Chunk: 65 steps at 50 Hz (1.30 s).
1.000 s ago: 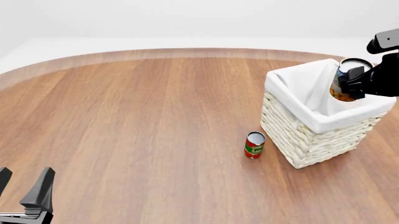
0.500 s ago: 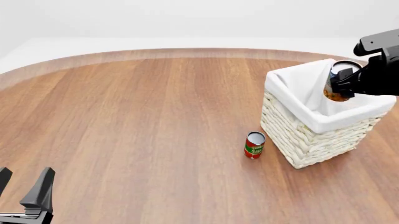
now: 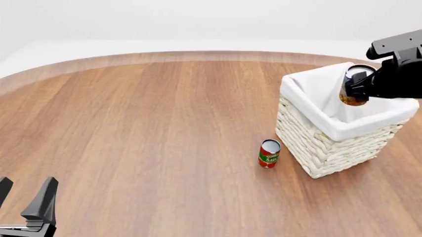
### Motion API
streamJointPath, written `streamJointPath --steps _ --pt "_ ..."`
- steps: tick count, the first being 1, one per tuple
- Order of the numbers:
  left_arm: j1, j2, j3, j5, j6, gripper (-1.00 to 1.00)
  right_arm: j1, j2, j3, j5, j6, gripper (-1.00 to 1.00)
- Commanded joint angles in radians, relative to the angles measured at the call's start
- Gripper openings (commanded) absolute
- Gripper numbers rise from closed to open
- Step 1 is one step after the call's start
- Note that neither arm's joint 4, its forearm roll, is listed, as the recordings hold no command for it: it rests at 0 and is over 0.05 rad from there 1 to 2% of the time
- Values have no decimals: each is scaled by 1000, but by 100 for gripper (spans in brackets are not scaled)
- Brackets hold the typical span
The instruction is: Pick up the alphabet soup and the cream cheese box, and put them in the basket.
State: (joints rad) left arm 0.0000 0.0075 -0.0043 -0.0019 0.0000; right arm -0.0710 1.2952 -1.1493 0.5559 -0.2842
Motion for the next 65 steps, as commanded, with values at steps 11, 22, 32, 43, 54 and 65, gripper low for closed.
streamJointPath --steps 11,22,32,43,54,65 --pt "0 0 0 0 0 100 -30 113 -73 -8 -6 -100" --pt "0 0 0 0 0 100 -41 161 -36 -54 -19 -100" --pt "0 0 0 0 0 100 -37 217 -48 -70 -10 -100" --pt "0 0 0 0 0 100 -29 261 -67 -82 -16 -100" --pt "0 0 0 0 0 100 -32 301 -73 -100 -23 -100" --pt "0 0 0 0 0 100 -56 332 -101 -95 -30 100"
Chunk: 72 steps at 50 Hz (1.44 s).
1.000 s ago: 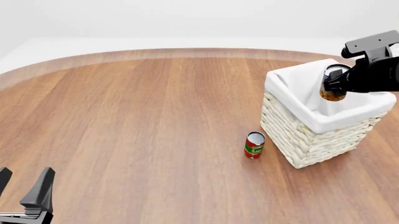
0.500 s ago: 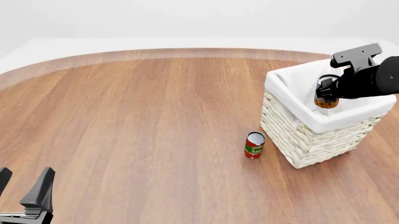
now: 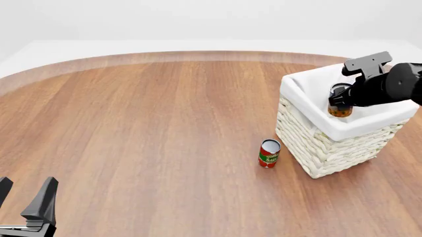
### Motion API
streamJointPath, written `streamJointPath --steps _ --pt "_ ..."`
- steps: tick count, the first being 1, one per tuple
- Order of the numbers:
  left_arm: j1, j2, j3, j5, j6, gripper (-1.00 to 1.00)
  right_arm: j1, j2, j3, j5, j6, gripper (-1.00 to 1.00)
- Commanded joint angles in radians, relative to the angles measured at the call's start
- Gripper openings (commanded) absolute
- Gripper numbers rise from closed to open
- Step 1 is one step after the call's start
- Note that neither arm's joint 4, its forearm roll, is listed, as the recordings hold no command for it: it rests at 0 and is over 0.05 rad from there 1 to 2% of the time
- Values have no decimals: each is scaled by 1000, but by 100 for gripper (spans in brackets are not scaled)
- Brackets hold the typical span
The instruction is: Pick up the alphabet soup and the cream cheese box, and put them in the basket.
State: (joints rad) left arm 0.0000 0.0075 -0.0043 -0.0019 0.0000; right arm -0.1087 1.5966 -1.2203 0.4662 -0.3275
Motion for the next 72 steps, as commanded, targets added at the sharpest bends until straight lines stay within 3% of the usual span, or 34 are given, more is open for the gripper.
streamJointPath --steps 1,24,41,72 --pt "0 0 0 0 0 100 -21 38 -33 -3 12 100" --pt "0 0 0 0 0 100 0 -5 -64 33 35 100" --pt "0 0 0 0 0 100 32 -113 -3 28 66 100" --pt "0 0 0 0 0 100 74 -327 -79 173 78 100"
